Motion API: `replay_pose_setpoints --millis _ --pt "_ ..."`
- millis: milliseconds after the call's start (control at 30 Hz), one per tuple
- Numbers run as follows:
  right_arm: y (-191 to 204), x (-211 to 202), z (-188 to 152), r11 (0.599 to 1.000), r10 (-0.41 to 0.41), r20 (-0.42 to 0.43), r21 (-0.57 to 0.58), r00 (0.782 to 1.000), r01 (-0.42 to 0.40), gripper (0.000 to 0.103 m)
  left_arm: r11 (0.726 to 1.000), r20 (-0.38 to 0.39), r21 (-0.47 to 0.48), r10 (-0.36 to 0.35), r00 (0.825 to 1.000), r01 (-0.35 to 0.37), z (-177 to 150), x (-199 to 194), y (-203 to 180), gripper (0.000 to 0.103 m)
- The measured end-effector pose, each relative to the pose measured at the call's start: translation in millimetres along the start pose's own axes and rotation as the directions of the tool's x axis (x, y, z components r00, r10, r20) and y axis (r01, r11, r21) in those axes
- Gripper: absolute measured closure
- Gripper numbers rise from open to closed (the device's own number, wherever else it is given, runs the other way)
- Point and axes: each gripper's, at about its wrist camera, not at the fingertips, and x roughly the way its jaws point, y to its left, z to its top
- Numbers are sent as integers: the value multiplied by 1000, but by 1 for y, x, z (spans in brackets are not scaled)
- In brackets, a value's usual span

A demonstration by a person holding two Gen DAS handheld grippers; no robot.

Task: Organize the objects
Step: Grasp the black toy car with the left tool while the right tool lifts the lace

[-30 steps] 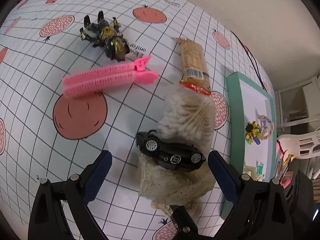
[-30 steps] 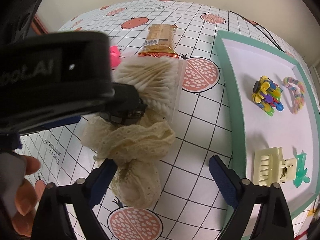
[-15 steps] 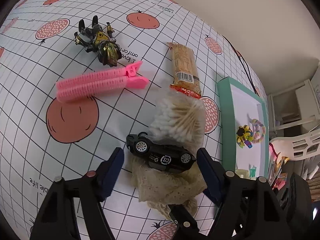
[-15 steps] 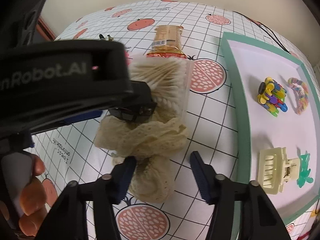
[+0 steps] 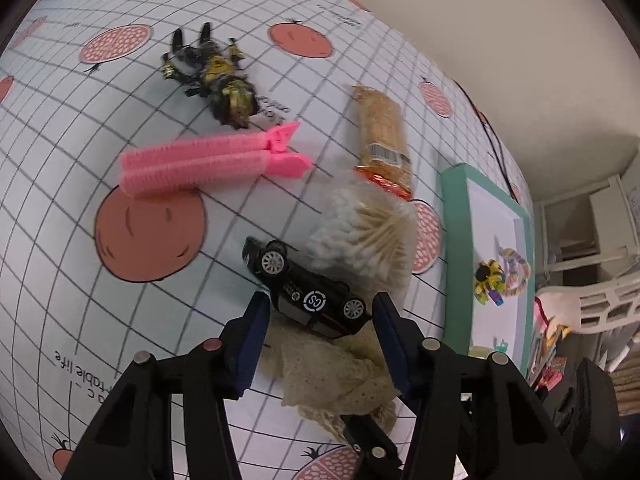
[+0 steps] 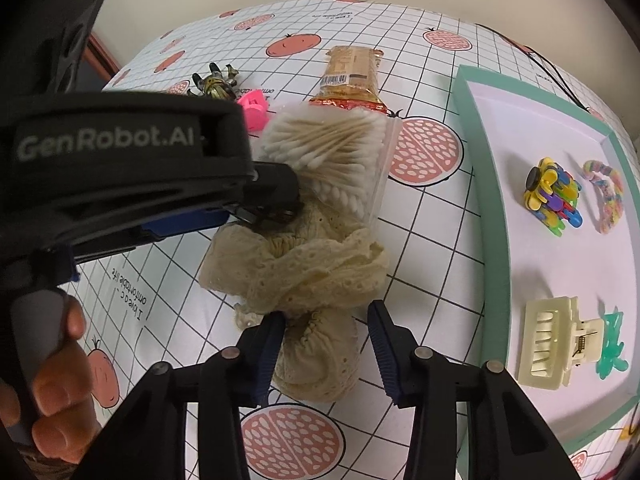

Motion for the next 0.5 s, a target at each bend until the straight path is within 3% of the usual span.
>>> replay_pose_setpoints --millis 467,500 --pt "1 2 -3 1000 -5 -1 -7 1000 5 57 997 40 -81 -7 999 10 8 4 13 48" --pt "2 2 -3 1000 -5 -1 -7 1000 5 57 997 40 -80 -9 999 12 8 4 13 52"
